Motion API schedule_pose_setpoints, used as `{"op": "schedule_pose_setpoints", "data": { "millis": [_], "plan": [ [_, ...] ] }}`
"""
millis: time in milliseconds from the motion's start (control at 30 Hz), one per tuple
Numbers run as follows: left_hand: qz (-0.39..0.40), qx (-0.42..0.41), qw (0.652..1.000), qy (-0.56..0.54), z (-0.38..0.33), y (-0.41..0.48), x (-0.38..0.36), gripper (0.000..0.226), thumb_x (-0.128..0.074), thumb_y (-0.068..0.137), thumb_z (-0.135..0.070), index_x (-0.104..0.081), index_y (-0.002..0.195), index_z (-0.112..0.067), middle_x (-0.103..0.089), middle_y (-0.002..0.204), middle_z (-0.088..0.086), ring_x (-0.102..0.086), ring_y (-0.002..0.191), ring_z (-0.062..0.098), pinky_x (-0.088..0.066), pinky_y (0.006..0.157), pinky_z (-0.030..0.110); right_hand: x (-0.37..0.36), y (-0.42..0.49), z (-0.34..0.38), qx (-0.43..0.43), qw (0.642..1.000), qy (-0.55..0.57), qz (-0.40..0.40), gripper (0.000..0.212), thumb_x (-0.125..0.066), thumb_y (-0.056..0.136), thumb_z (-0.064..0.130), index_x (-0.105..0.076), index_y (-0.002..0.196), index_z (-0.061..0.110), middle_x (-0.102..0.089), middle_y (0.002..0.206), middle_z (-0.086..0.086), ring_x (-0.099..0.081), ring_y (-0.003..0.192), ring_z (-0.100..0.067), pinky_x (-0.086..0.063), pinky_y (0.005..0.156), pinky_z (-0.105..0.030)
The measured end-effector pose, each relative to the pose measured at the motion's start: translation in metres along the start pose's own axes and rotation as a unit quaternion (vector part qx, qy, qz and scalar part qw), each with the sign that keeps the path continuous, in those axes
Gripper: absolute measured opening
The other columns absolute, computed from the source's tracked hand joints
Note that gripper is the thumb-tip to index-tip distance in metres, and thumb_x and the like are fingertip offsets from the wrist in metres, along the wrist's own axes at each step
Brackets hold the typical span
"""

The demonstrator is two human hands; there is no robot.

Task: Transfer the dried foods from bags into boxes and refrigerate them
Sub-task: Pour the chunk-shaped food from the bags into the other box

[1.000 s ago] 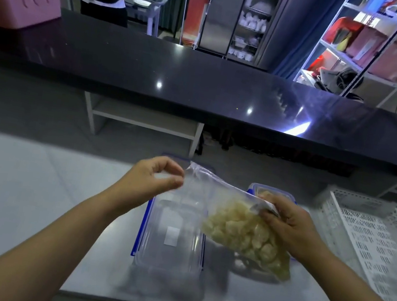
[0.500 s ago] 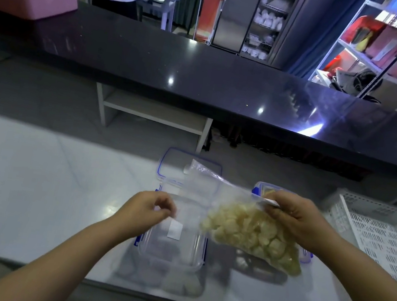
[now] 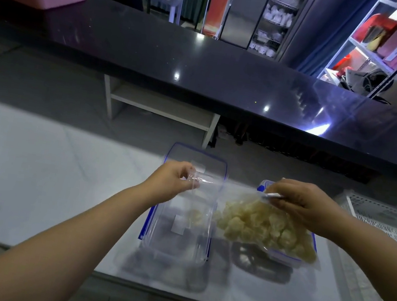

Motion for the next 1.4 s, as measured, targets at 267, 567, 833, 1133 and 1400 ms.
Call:
{"op": "schedule_pose_setpoints", "data": {
  "millis": [267,567,833,1133,1400],
  "plan": [
    [-0.014,0.007,0.997,-0.077,0.003,-0.015,0.017,0.012,-0.060,0.088,-0.010,-0.065,0.084,-0.021,-0.068,0.084,-0.006,-0.062,0.077,0.000,-0.045,0.070,0.011,0.005,0.009,0.009,0.013,1.000,-0.020,0.021,0.013,-0.064,0.088,0.017,-0.071,0.099,0.016,-0.061,0.091,0.011,-0.058,0.086,-0.006,-0.045,0.077,-0.018],
    [0.144,-0.044,0.986,0.065,-0.036,-0.033,0.011,0.072,-0.073,0.076,-0.038,-0.039,0.139,-0.033,-0.045,0.138,-0.016,-0.042,0.122,0.000,-0.033,0.098,0.019,0.009,0.030,0.033,-0.008,0.983,-0.160,0.089,0.021,-0.053,0.094,0.030,-0.067,0.106,0.020,-0.063,0.106,0.005,-0.059,0.099,-0.018,-0.047,0.088,-0.037],
    [0.110,-0.035,0.974,0.197,-0.018,-0.029,-0.005,0.058,-0.064,0.083,-0.029,-0.043,0.137,-0.032,-0.045,0.142,-0.014,-0.041,0.129,0.006,-0.032,0.102,0.020,0.005,0.041,0.054,0.014,0.962,-0.253,0.099,0.026,-0.045,0.098,0.032,-0.061,0.117,0.025,-0.060,0.116,0.006,-0.054,0.109,-0.018,-0.044,0.091,-0.032],
    [0.117,-0.029,0.975,0.188,-0.015,-0.020,0.001,0.047,-0.058,0.089,-0.027,-0.046,0.135,-0.035,-0.047,0.141,-0.011,-0.043,0.128,0.010,-0.036,0.106,0.027,0.013,0.044,0.057,0.003,0.962,-0.256,0.094,0.027,-0.045,0.098,0.031,-0.062,0.118,0.026,-0.062,0.120,0.006,-0.056,0.109,-0.018,-0.045,0.095,-0.037],
    [0.130,-0.032,0.967,0.218,-0.027,-0.019,-0.010,0.065,-0.064,0.082,-0.037,-0.037,0.140,-0.033,-0.040,0.146,-0.012,-0.040,0.132,0.010,-0.037,0.107,0.030,0.010,0.044,0.056,-0.025,0.957,-0.264,0.114,0.025,-0.046,0.097,0.030,-0.062,0.116,0.027,-0.063,0.117,0.005,-0.056,0.107,-0.019,-0.047,0.091,-0.037]
  ]
}}
Point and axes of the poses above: each hand's wrist, its own y-axis towards the middle knuckle, its own x-axis out of the back of the hand, z = x × y, the point moved 7 cm from there along y, towards the middle knuckle
